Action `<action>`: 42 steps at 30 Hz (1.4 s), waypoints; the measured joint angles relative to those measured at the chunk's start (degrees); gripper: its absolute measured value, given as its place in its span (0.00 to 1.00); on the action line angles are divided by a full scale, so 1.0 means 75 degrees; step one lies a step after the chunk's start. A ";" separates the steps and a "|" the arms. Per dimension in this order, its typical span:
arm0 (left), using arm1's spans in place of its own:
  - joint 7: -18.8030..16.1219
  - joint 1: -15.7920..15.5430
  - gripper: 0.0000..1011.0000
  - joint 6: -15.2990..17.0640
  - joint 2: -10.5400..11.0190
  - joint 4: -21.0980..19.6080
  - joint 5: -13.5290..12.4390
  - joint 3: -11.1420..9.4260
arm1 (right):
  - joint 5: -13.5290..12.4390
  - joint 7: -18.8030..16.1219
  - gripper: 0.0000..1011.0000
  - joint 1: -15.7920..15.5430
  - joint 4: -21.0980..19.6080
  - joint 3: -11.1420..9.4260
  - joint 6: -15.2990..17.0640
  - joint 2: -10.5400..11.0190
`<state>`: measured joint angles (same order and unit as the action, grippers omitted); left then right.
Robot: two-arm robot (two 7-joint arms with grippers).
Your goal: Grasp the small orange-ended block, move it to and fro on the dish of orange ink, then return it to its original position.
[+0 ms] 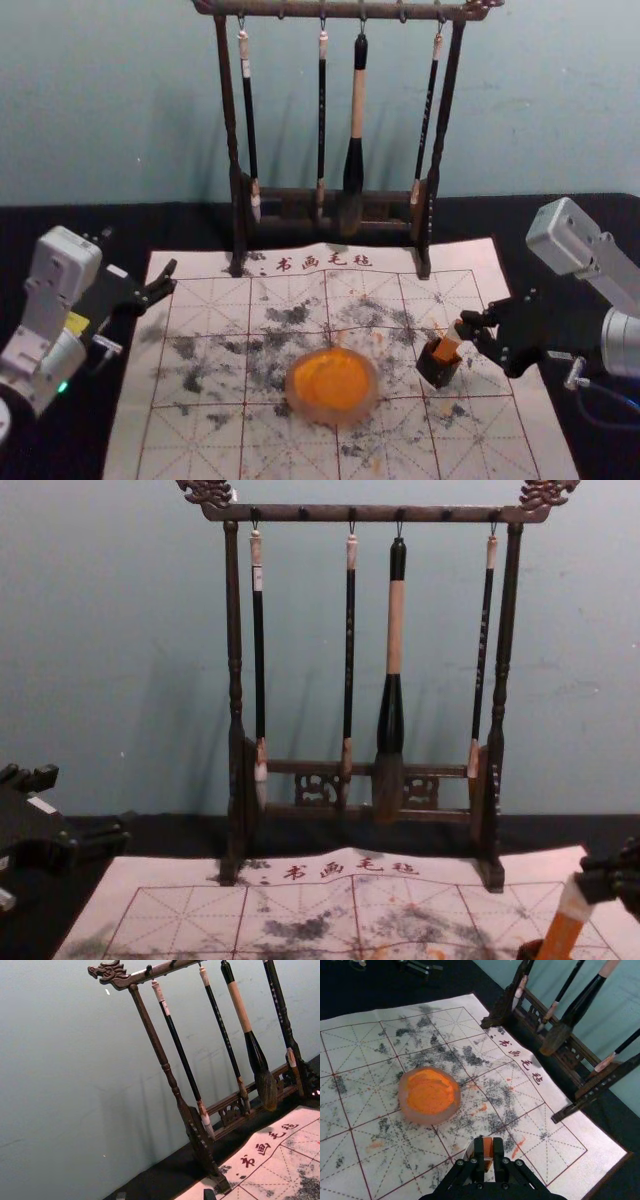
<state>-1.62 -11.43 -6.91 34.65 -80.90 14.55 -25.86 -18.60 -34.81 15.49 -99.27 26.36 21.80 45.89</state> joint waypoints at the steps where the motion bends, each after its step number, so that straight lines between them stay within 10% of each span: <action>1: 0.0000 0.0000 0.99 0.0000 0.0000 0.0000 0.0000 0.0000 | -0.0016 0.0028 0.07 0.0013 0.0011 0.0000 0.0041 -0.0022; 42: 0.0000 -0.0001 0.99 0.0000 0.0000 0.0000 0.0000 0.0000 | -0.0037 0.0179 0.07 0.0228 0.0431 0.0361 0.0477 -0.0363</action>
<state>-1.62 -11.44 -6.91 34.65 -80.90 14.55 -25.86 -18.88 -33.46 17.20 -96.04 29.06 25.37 43.17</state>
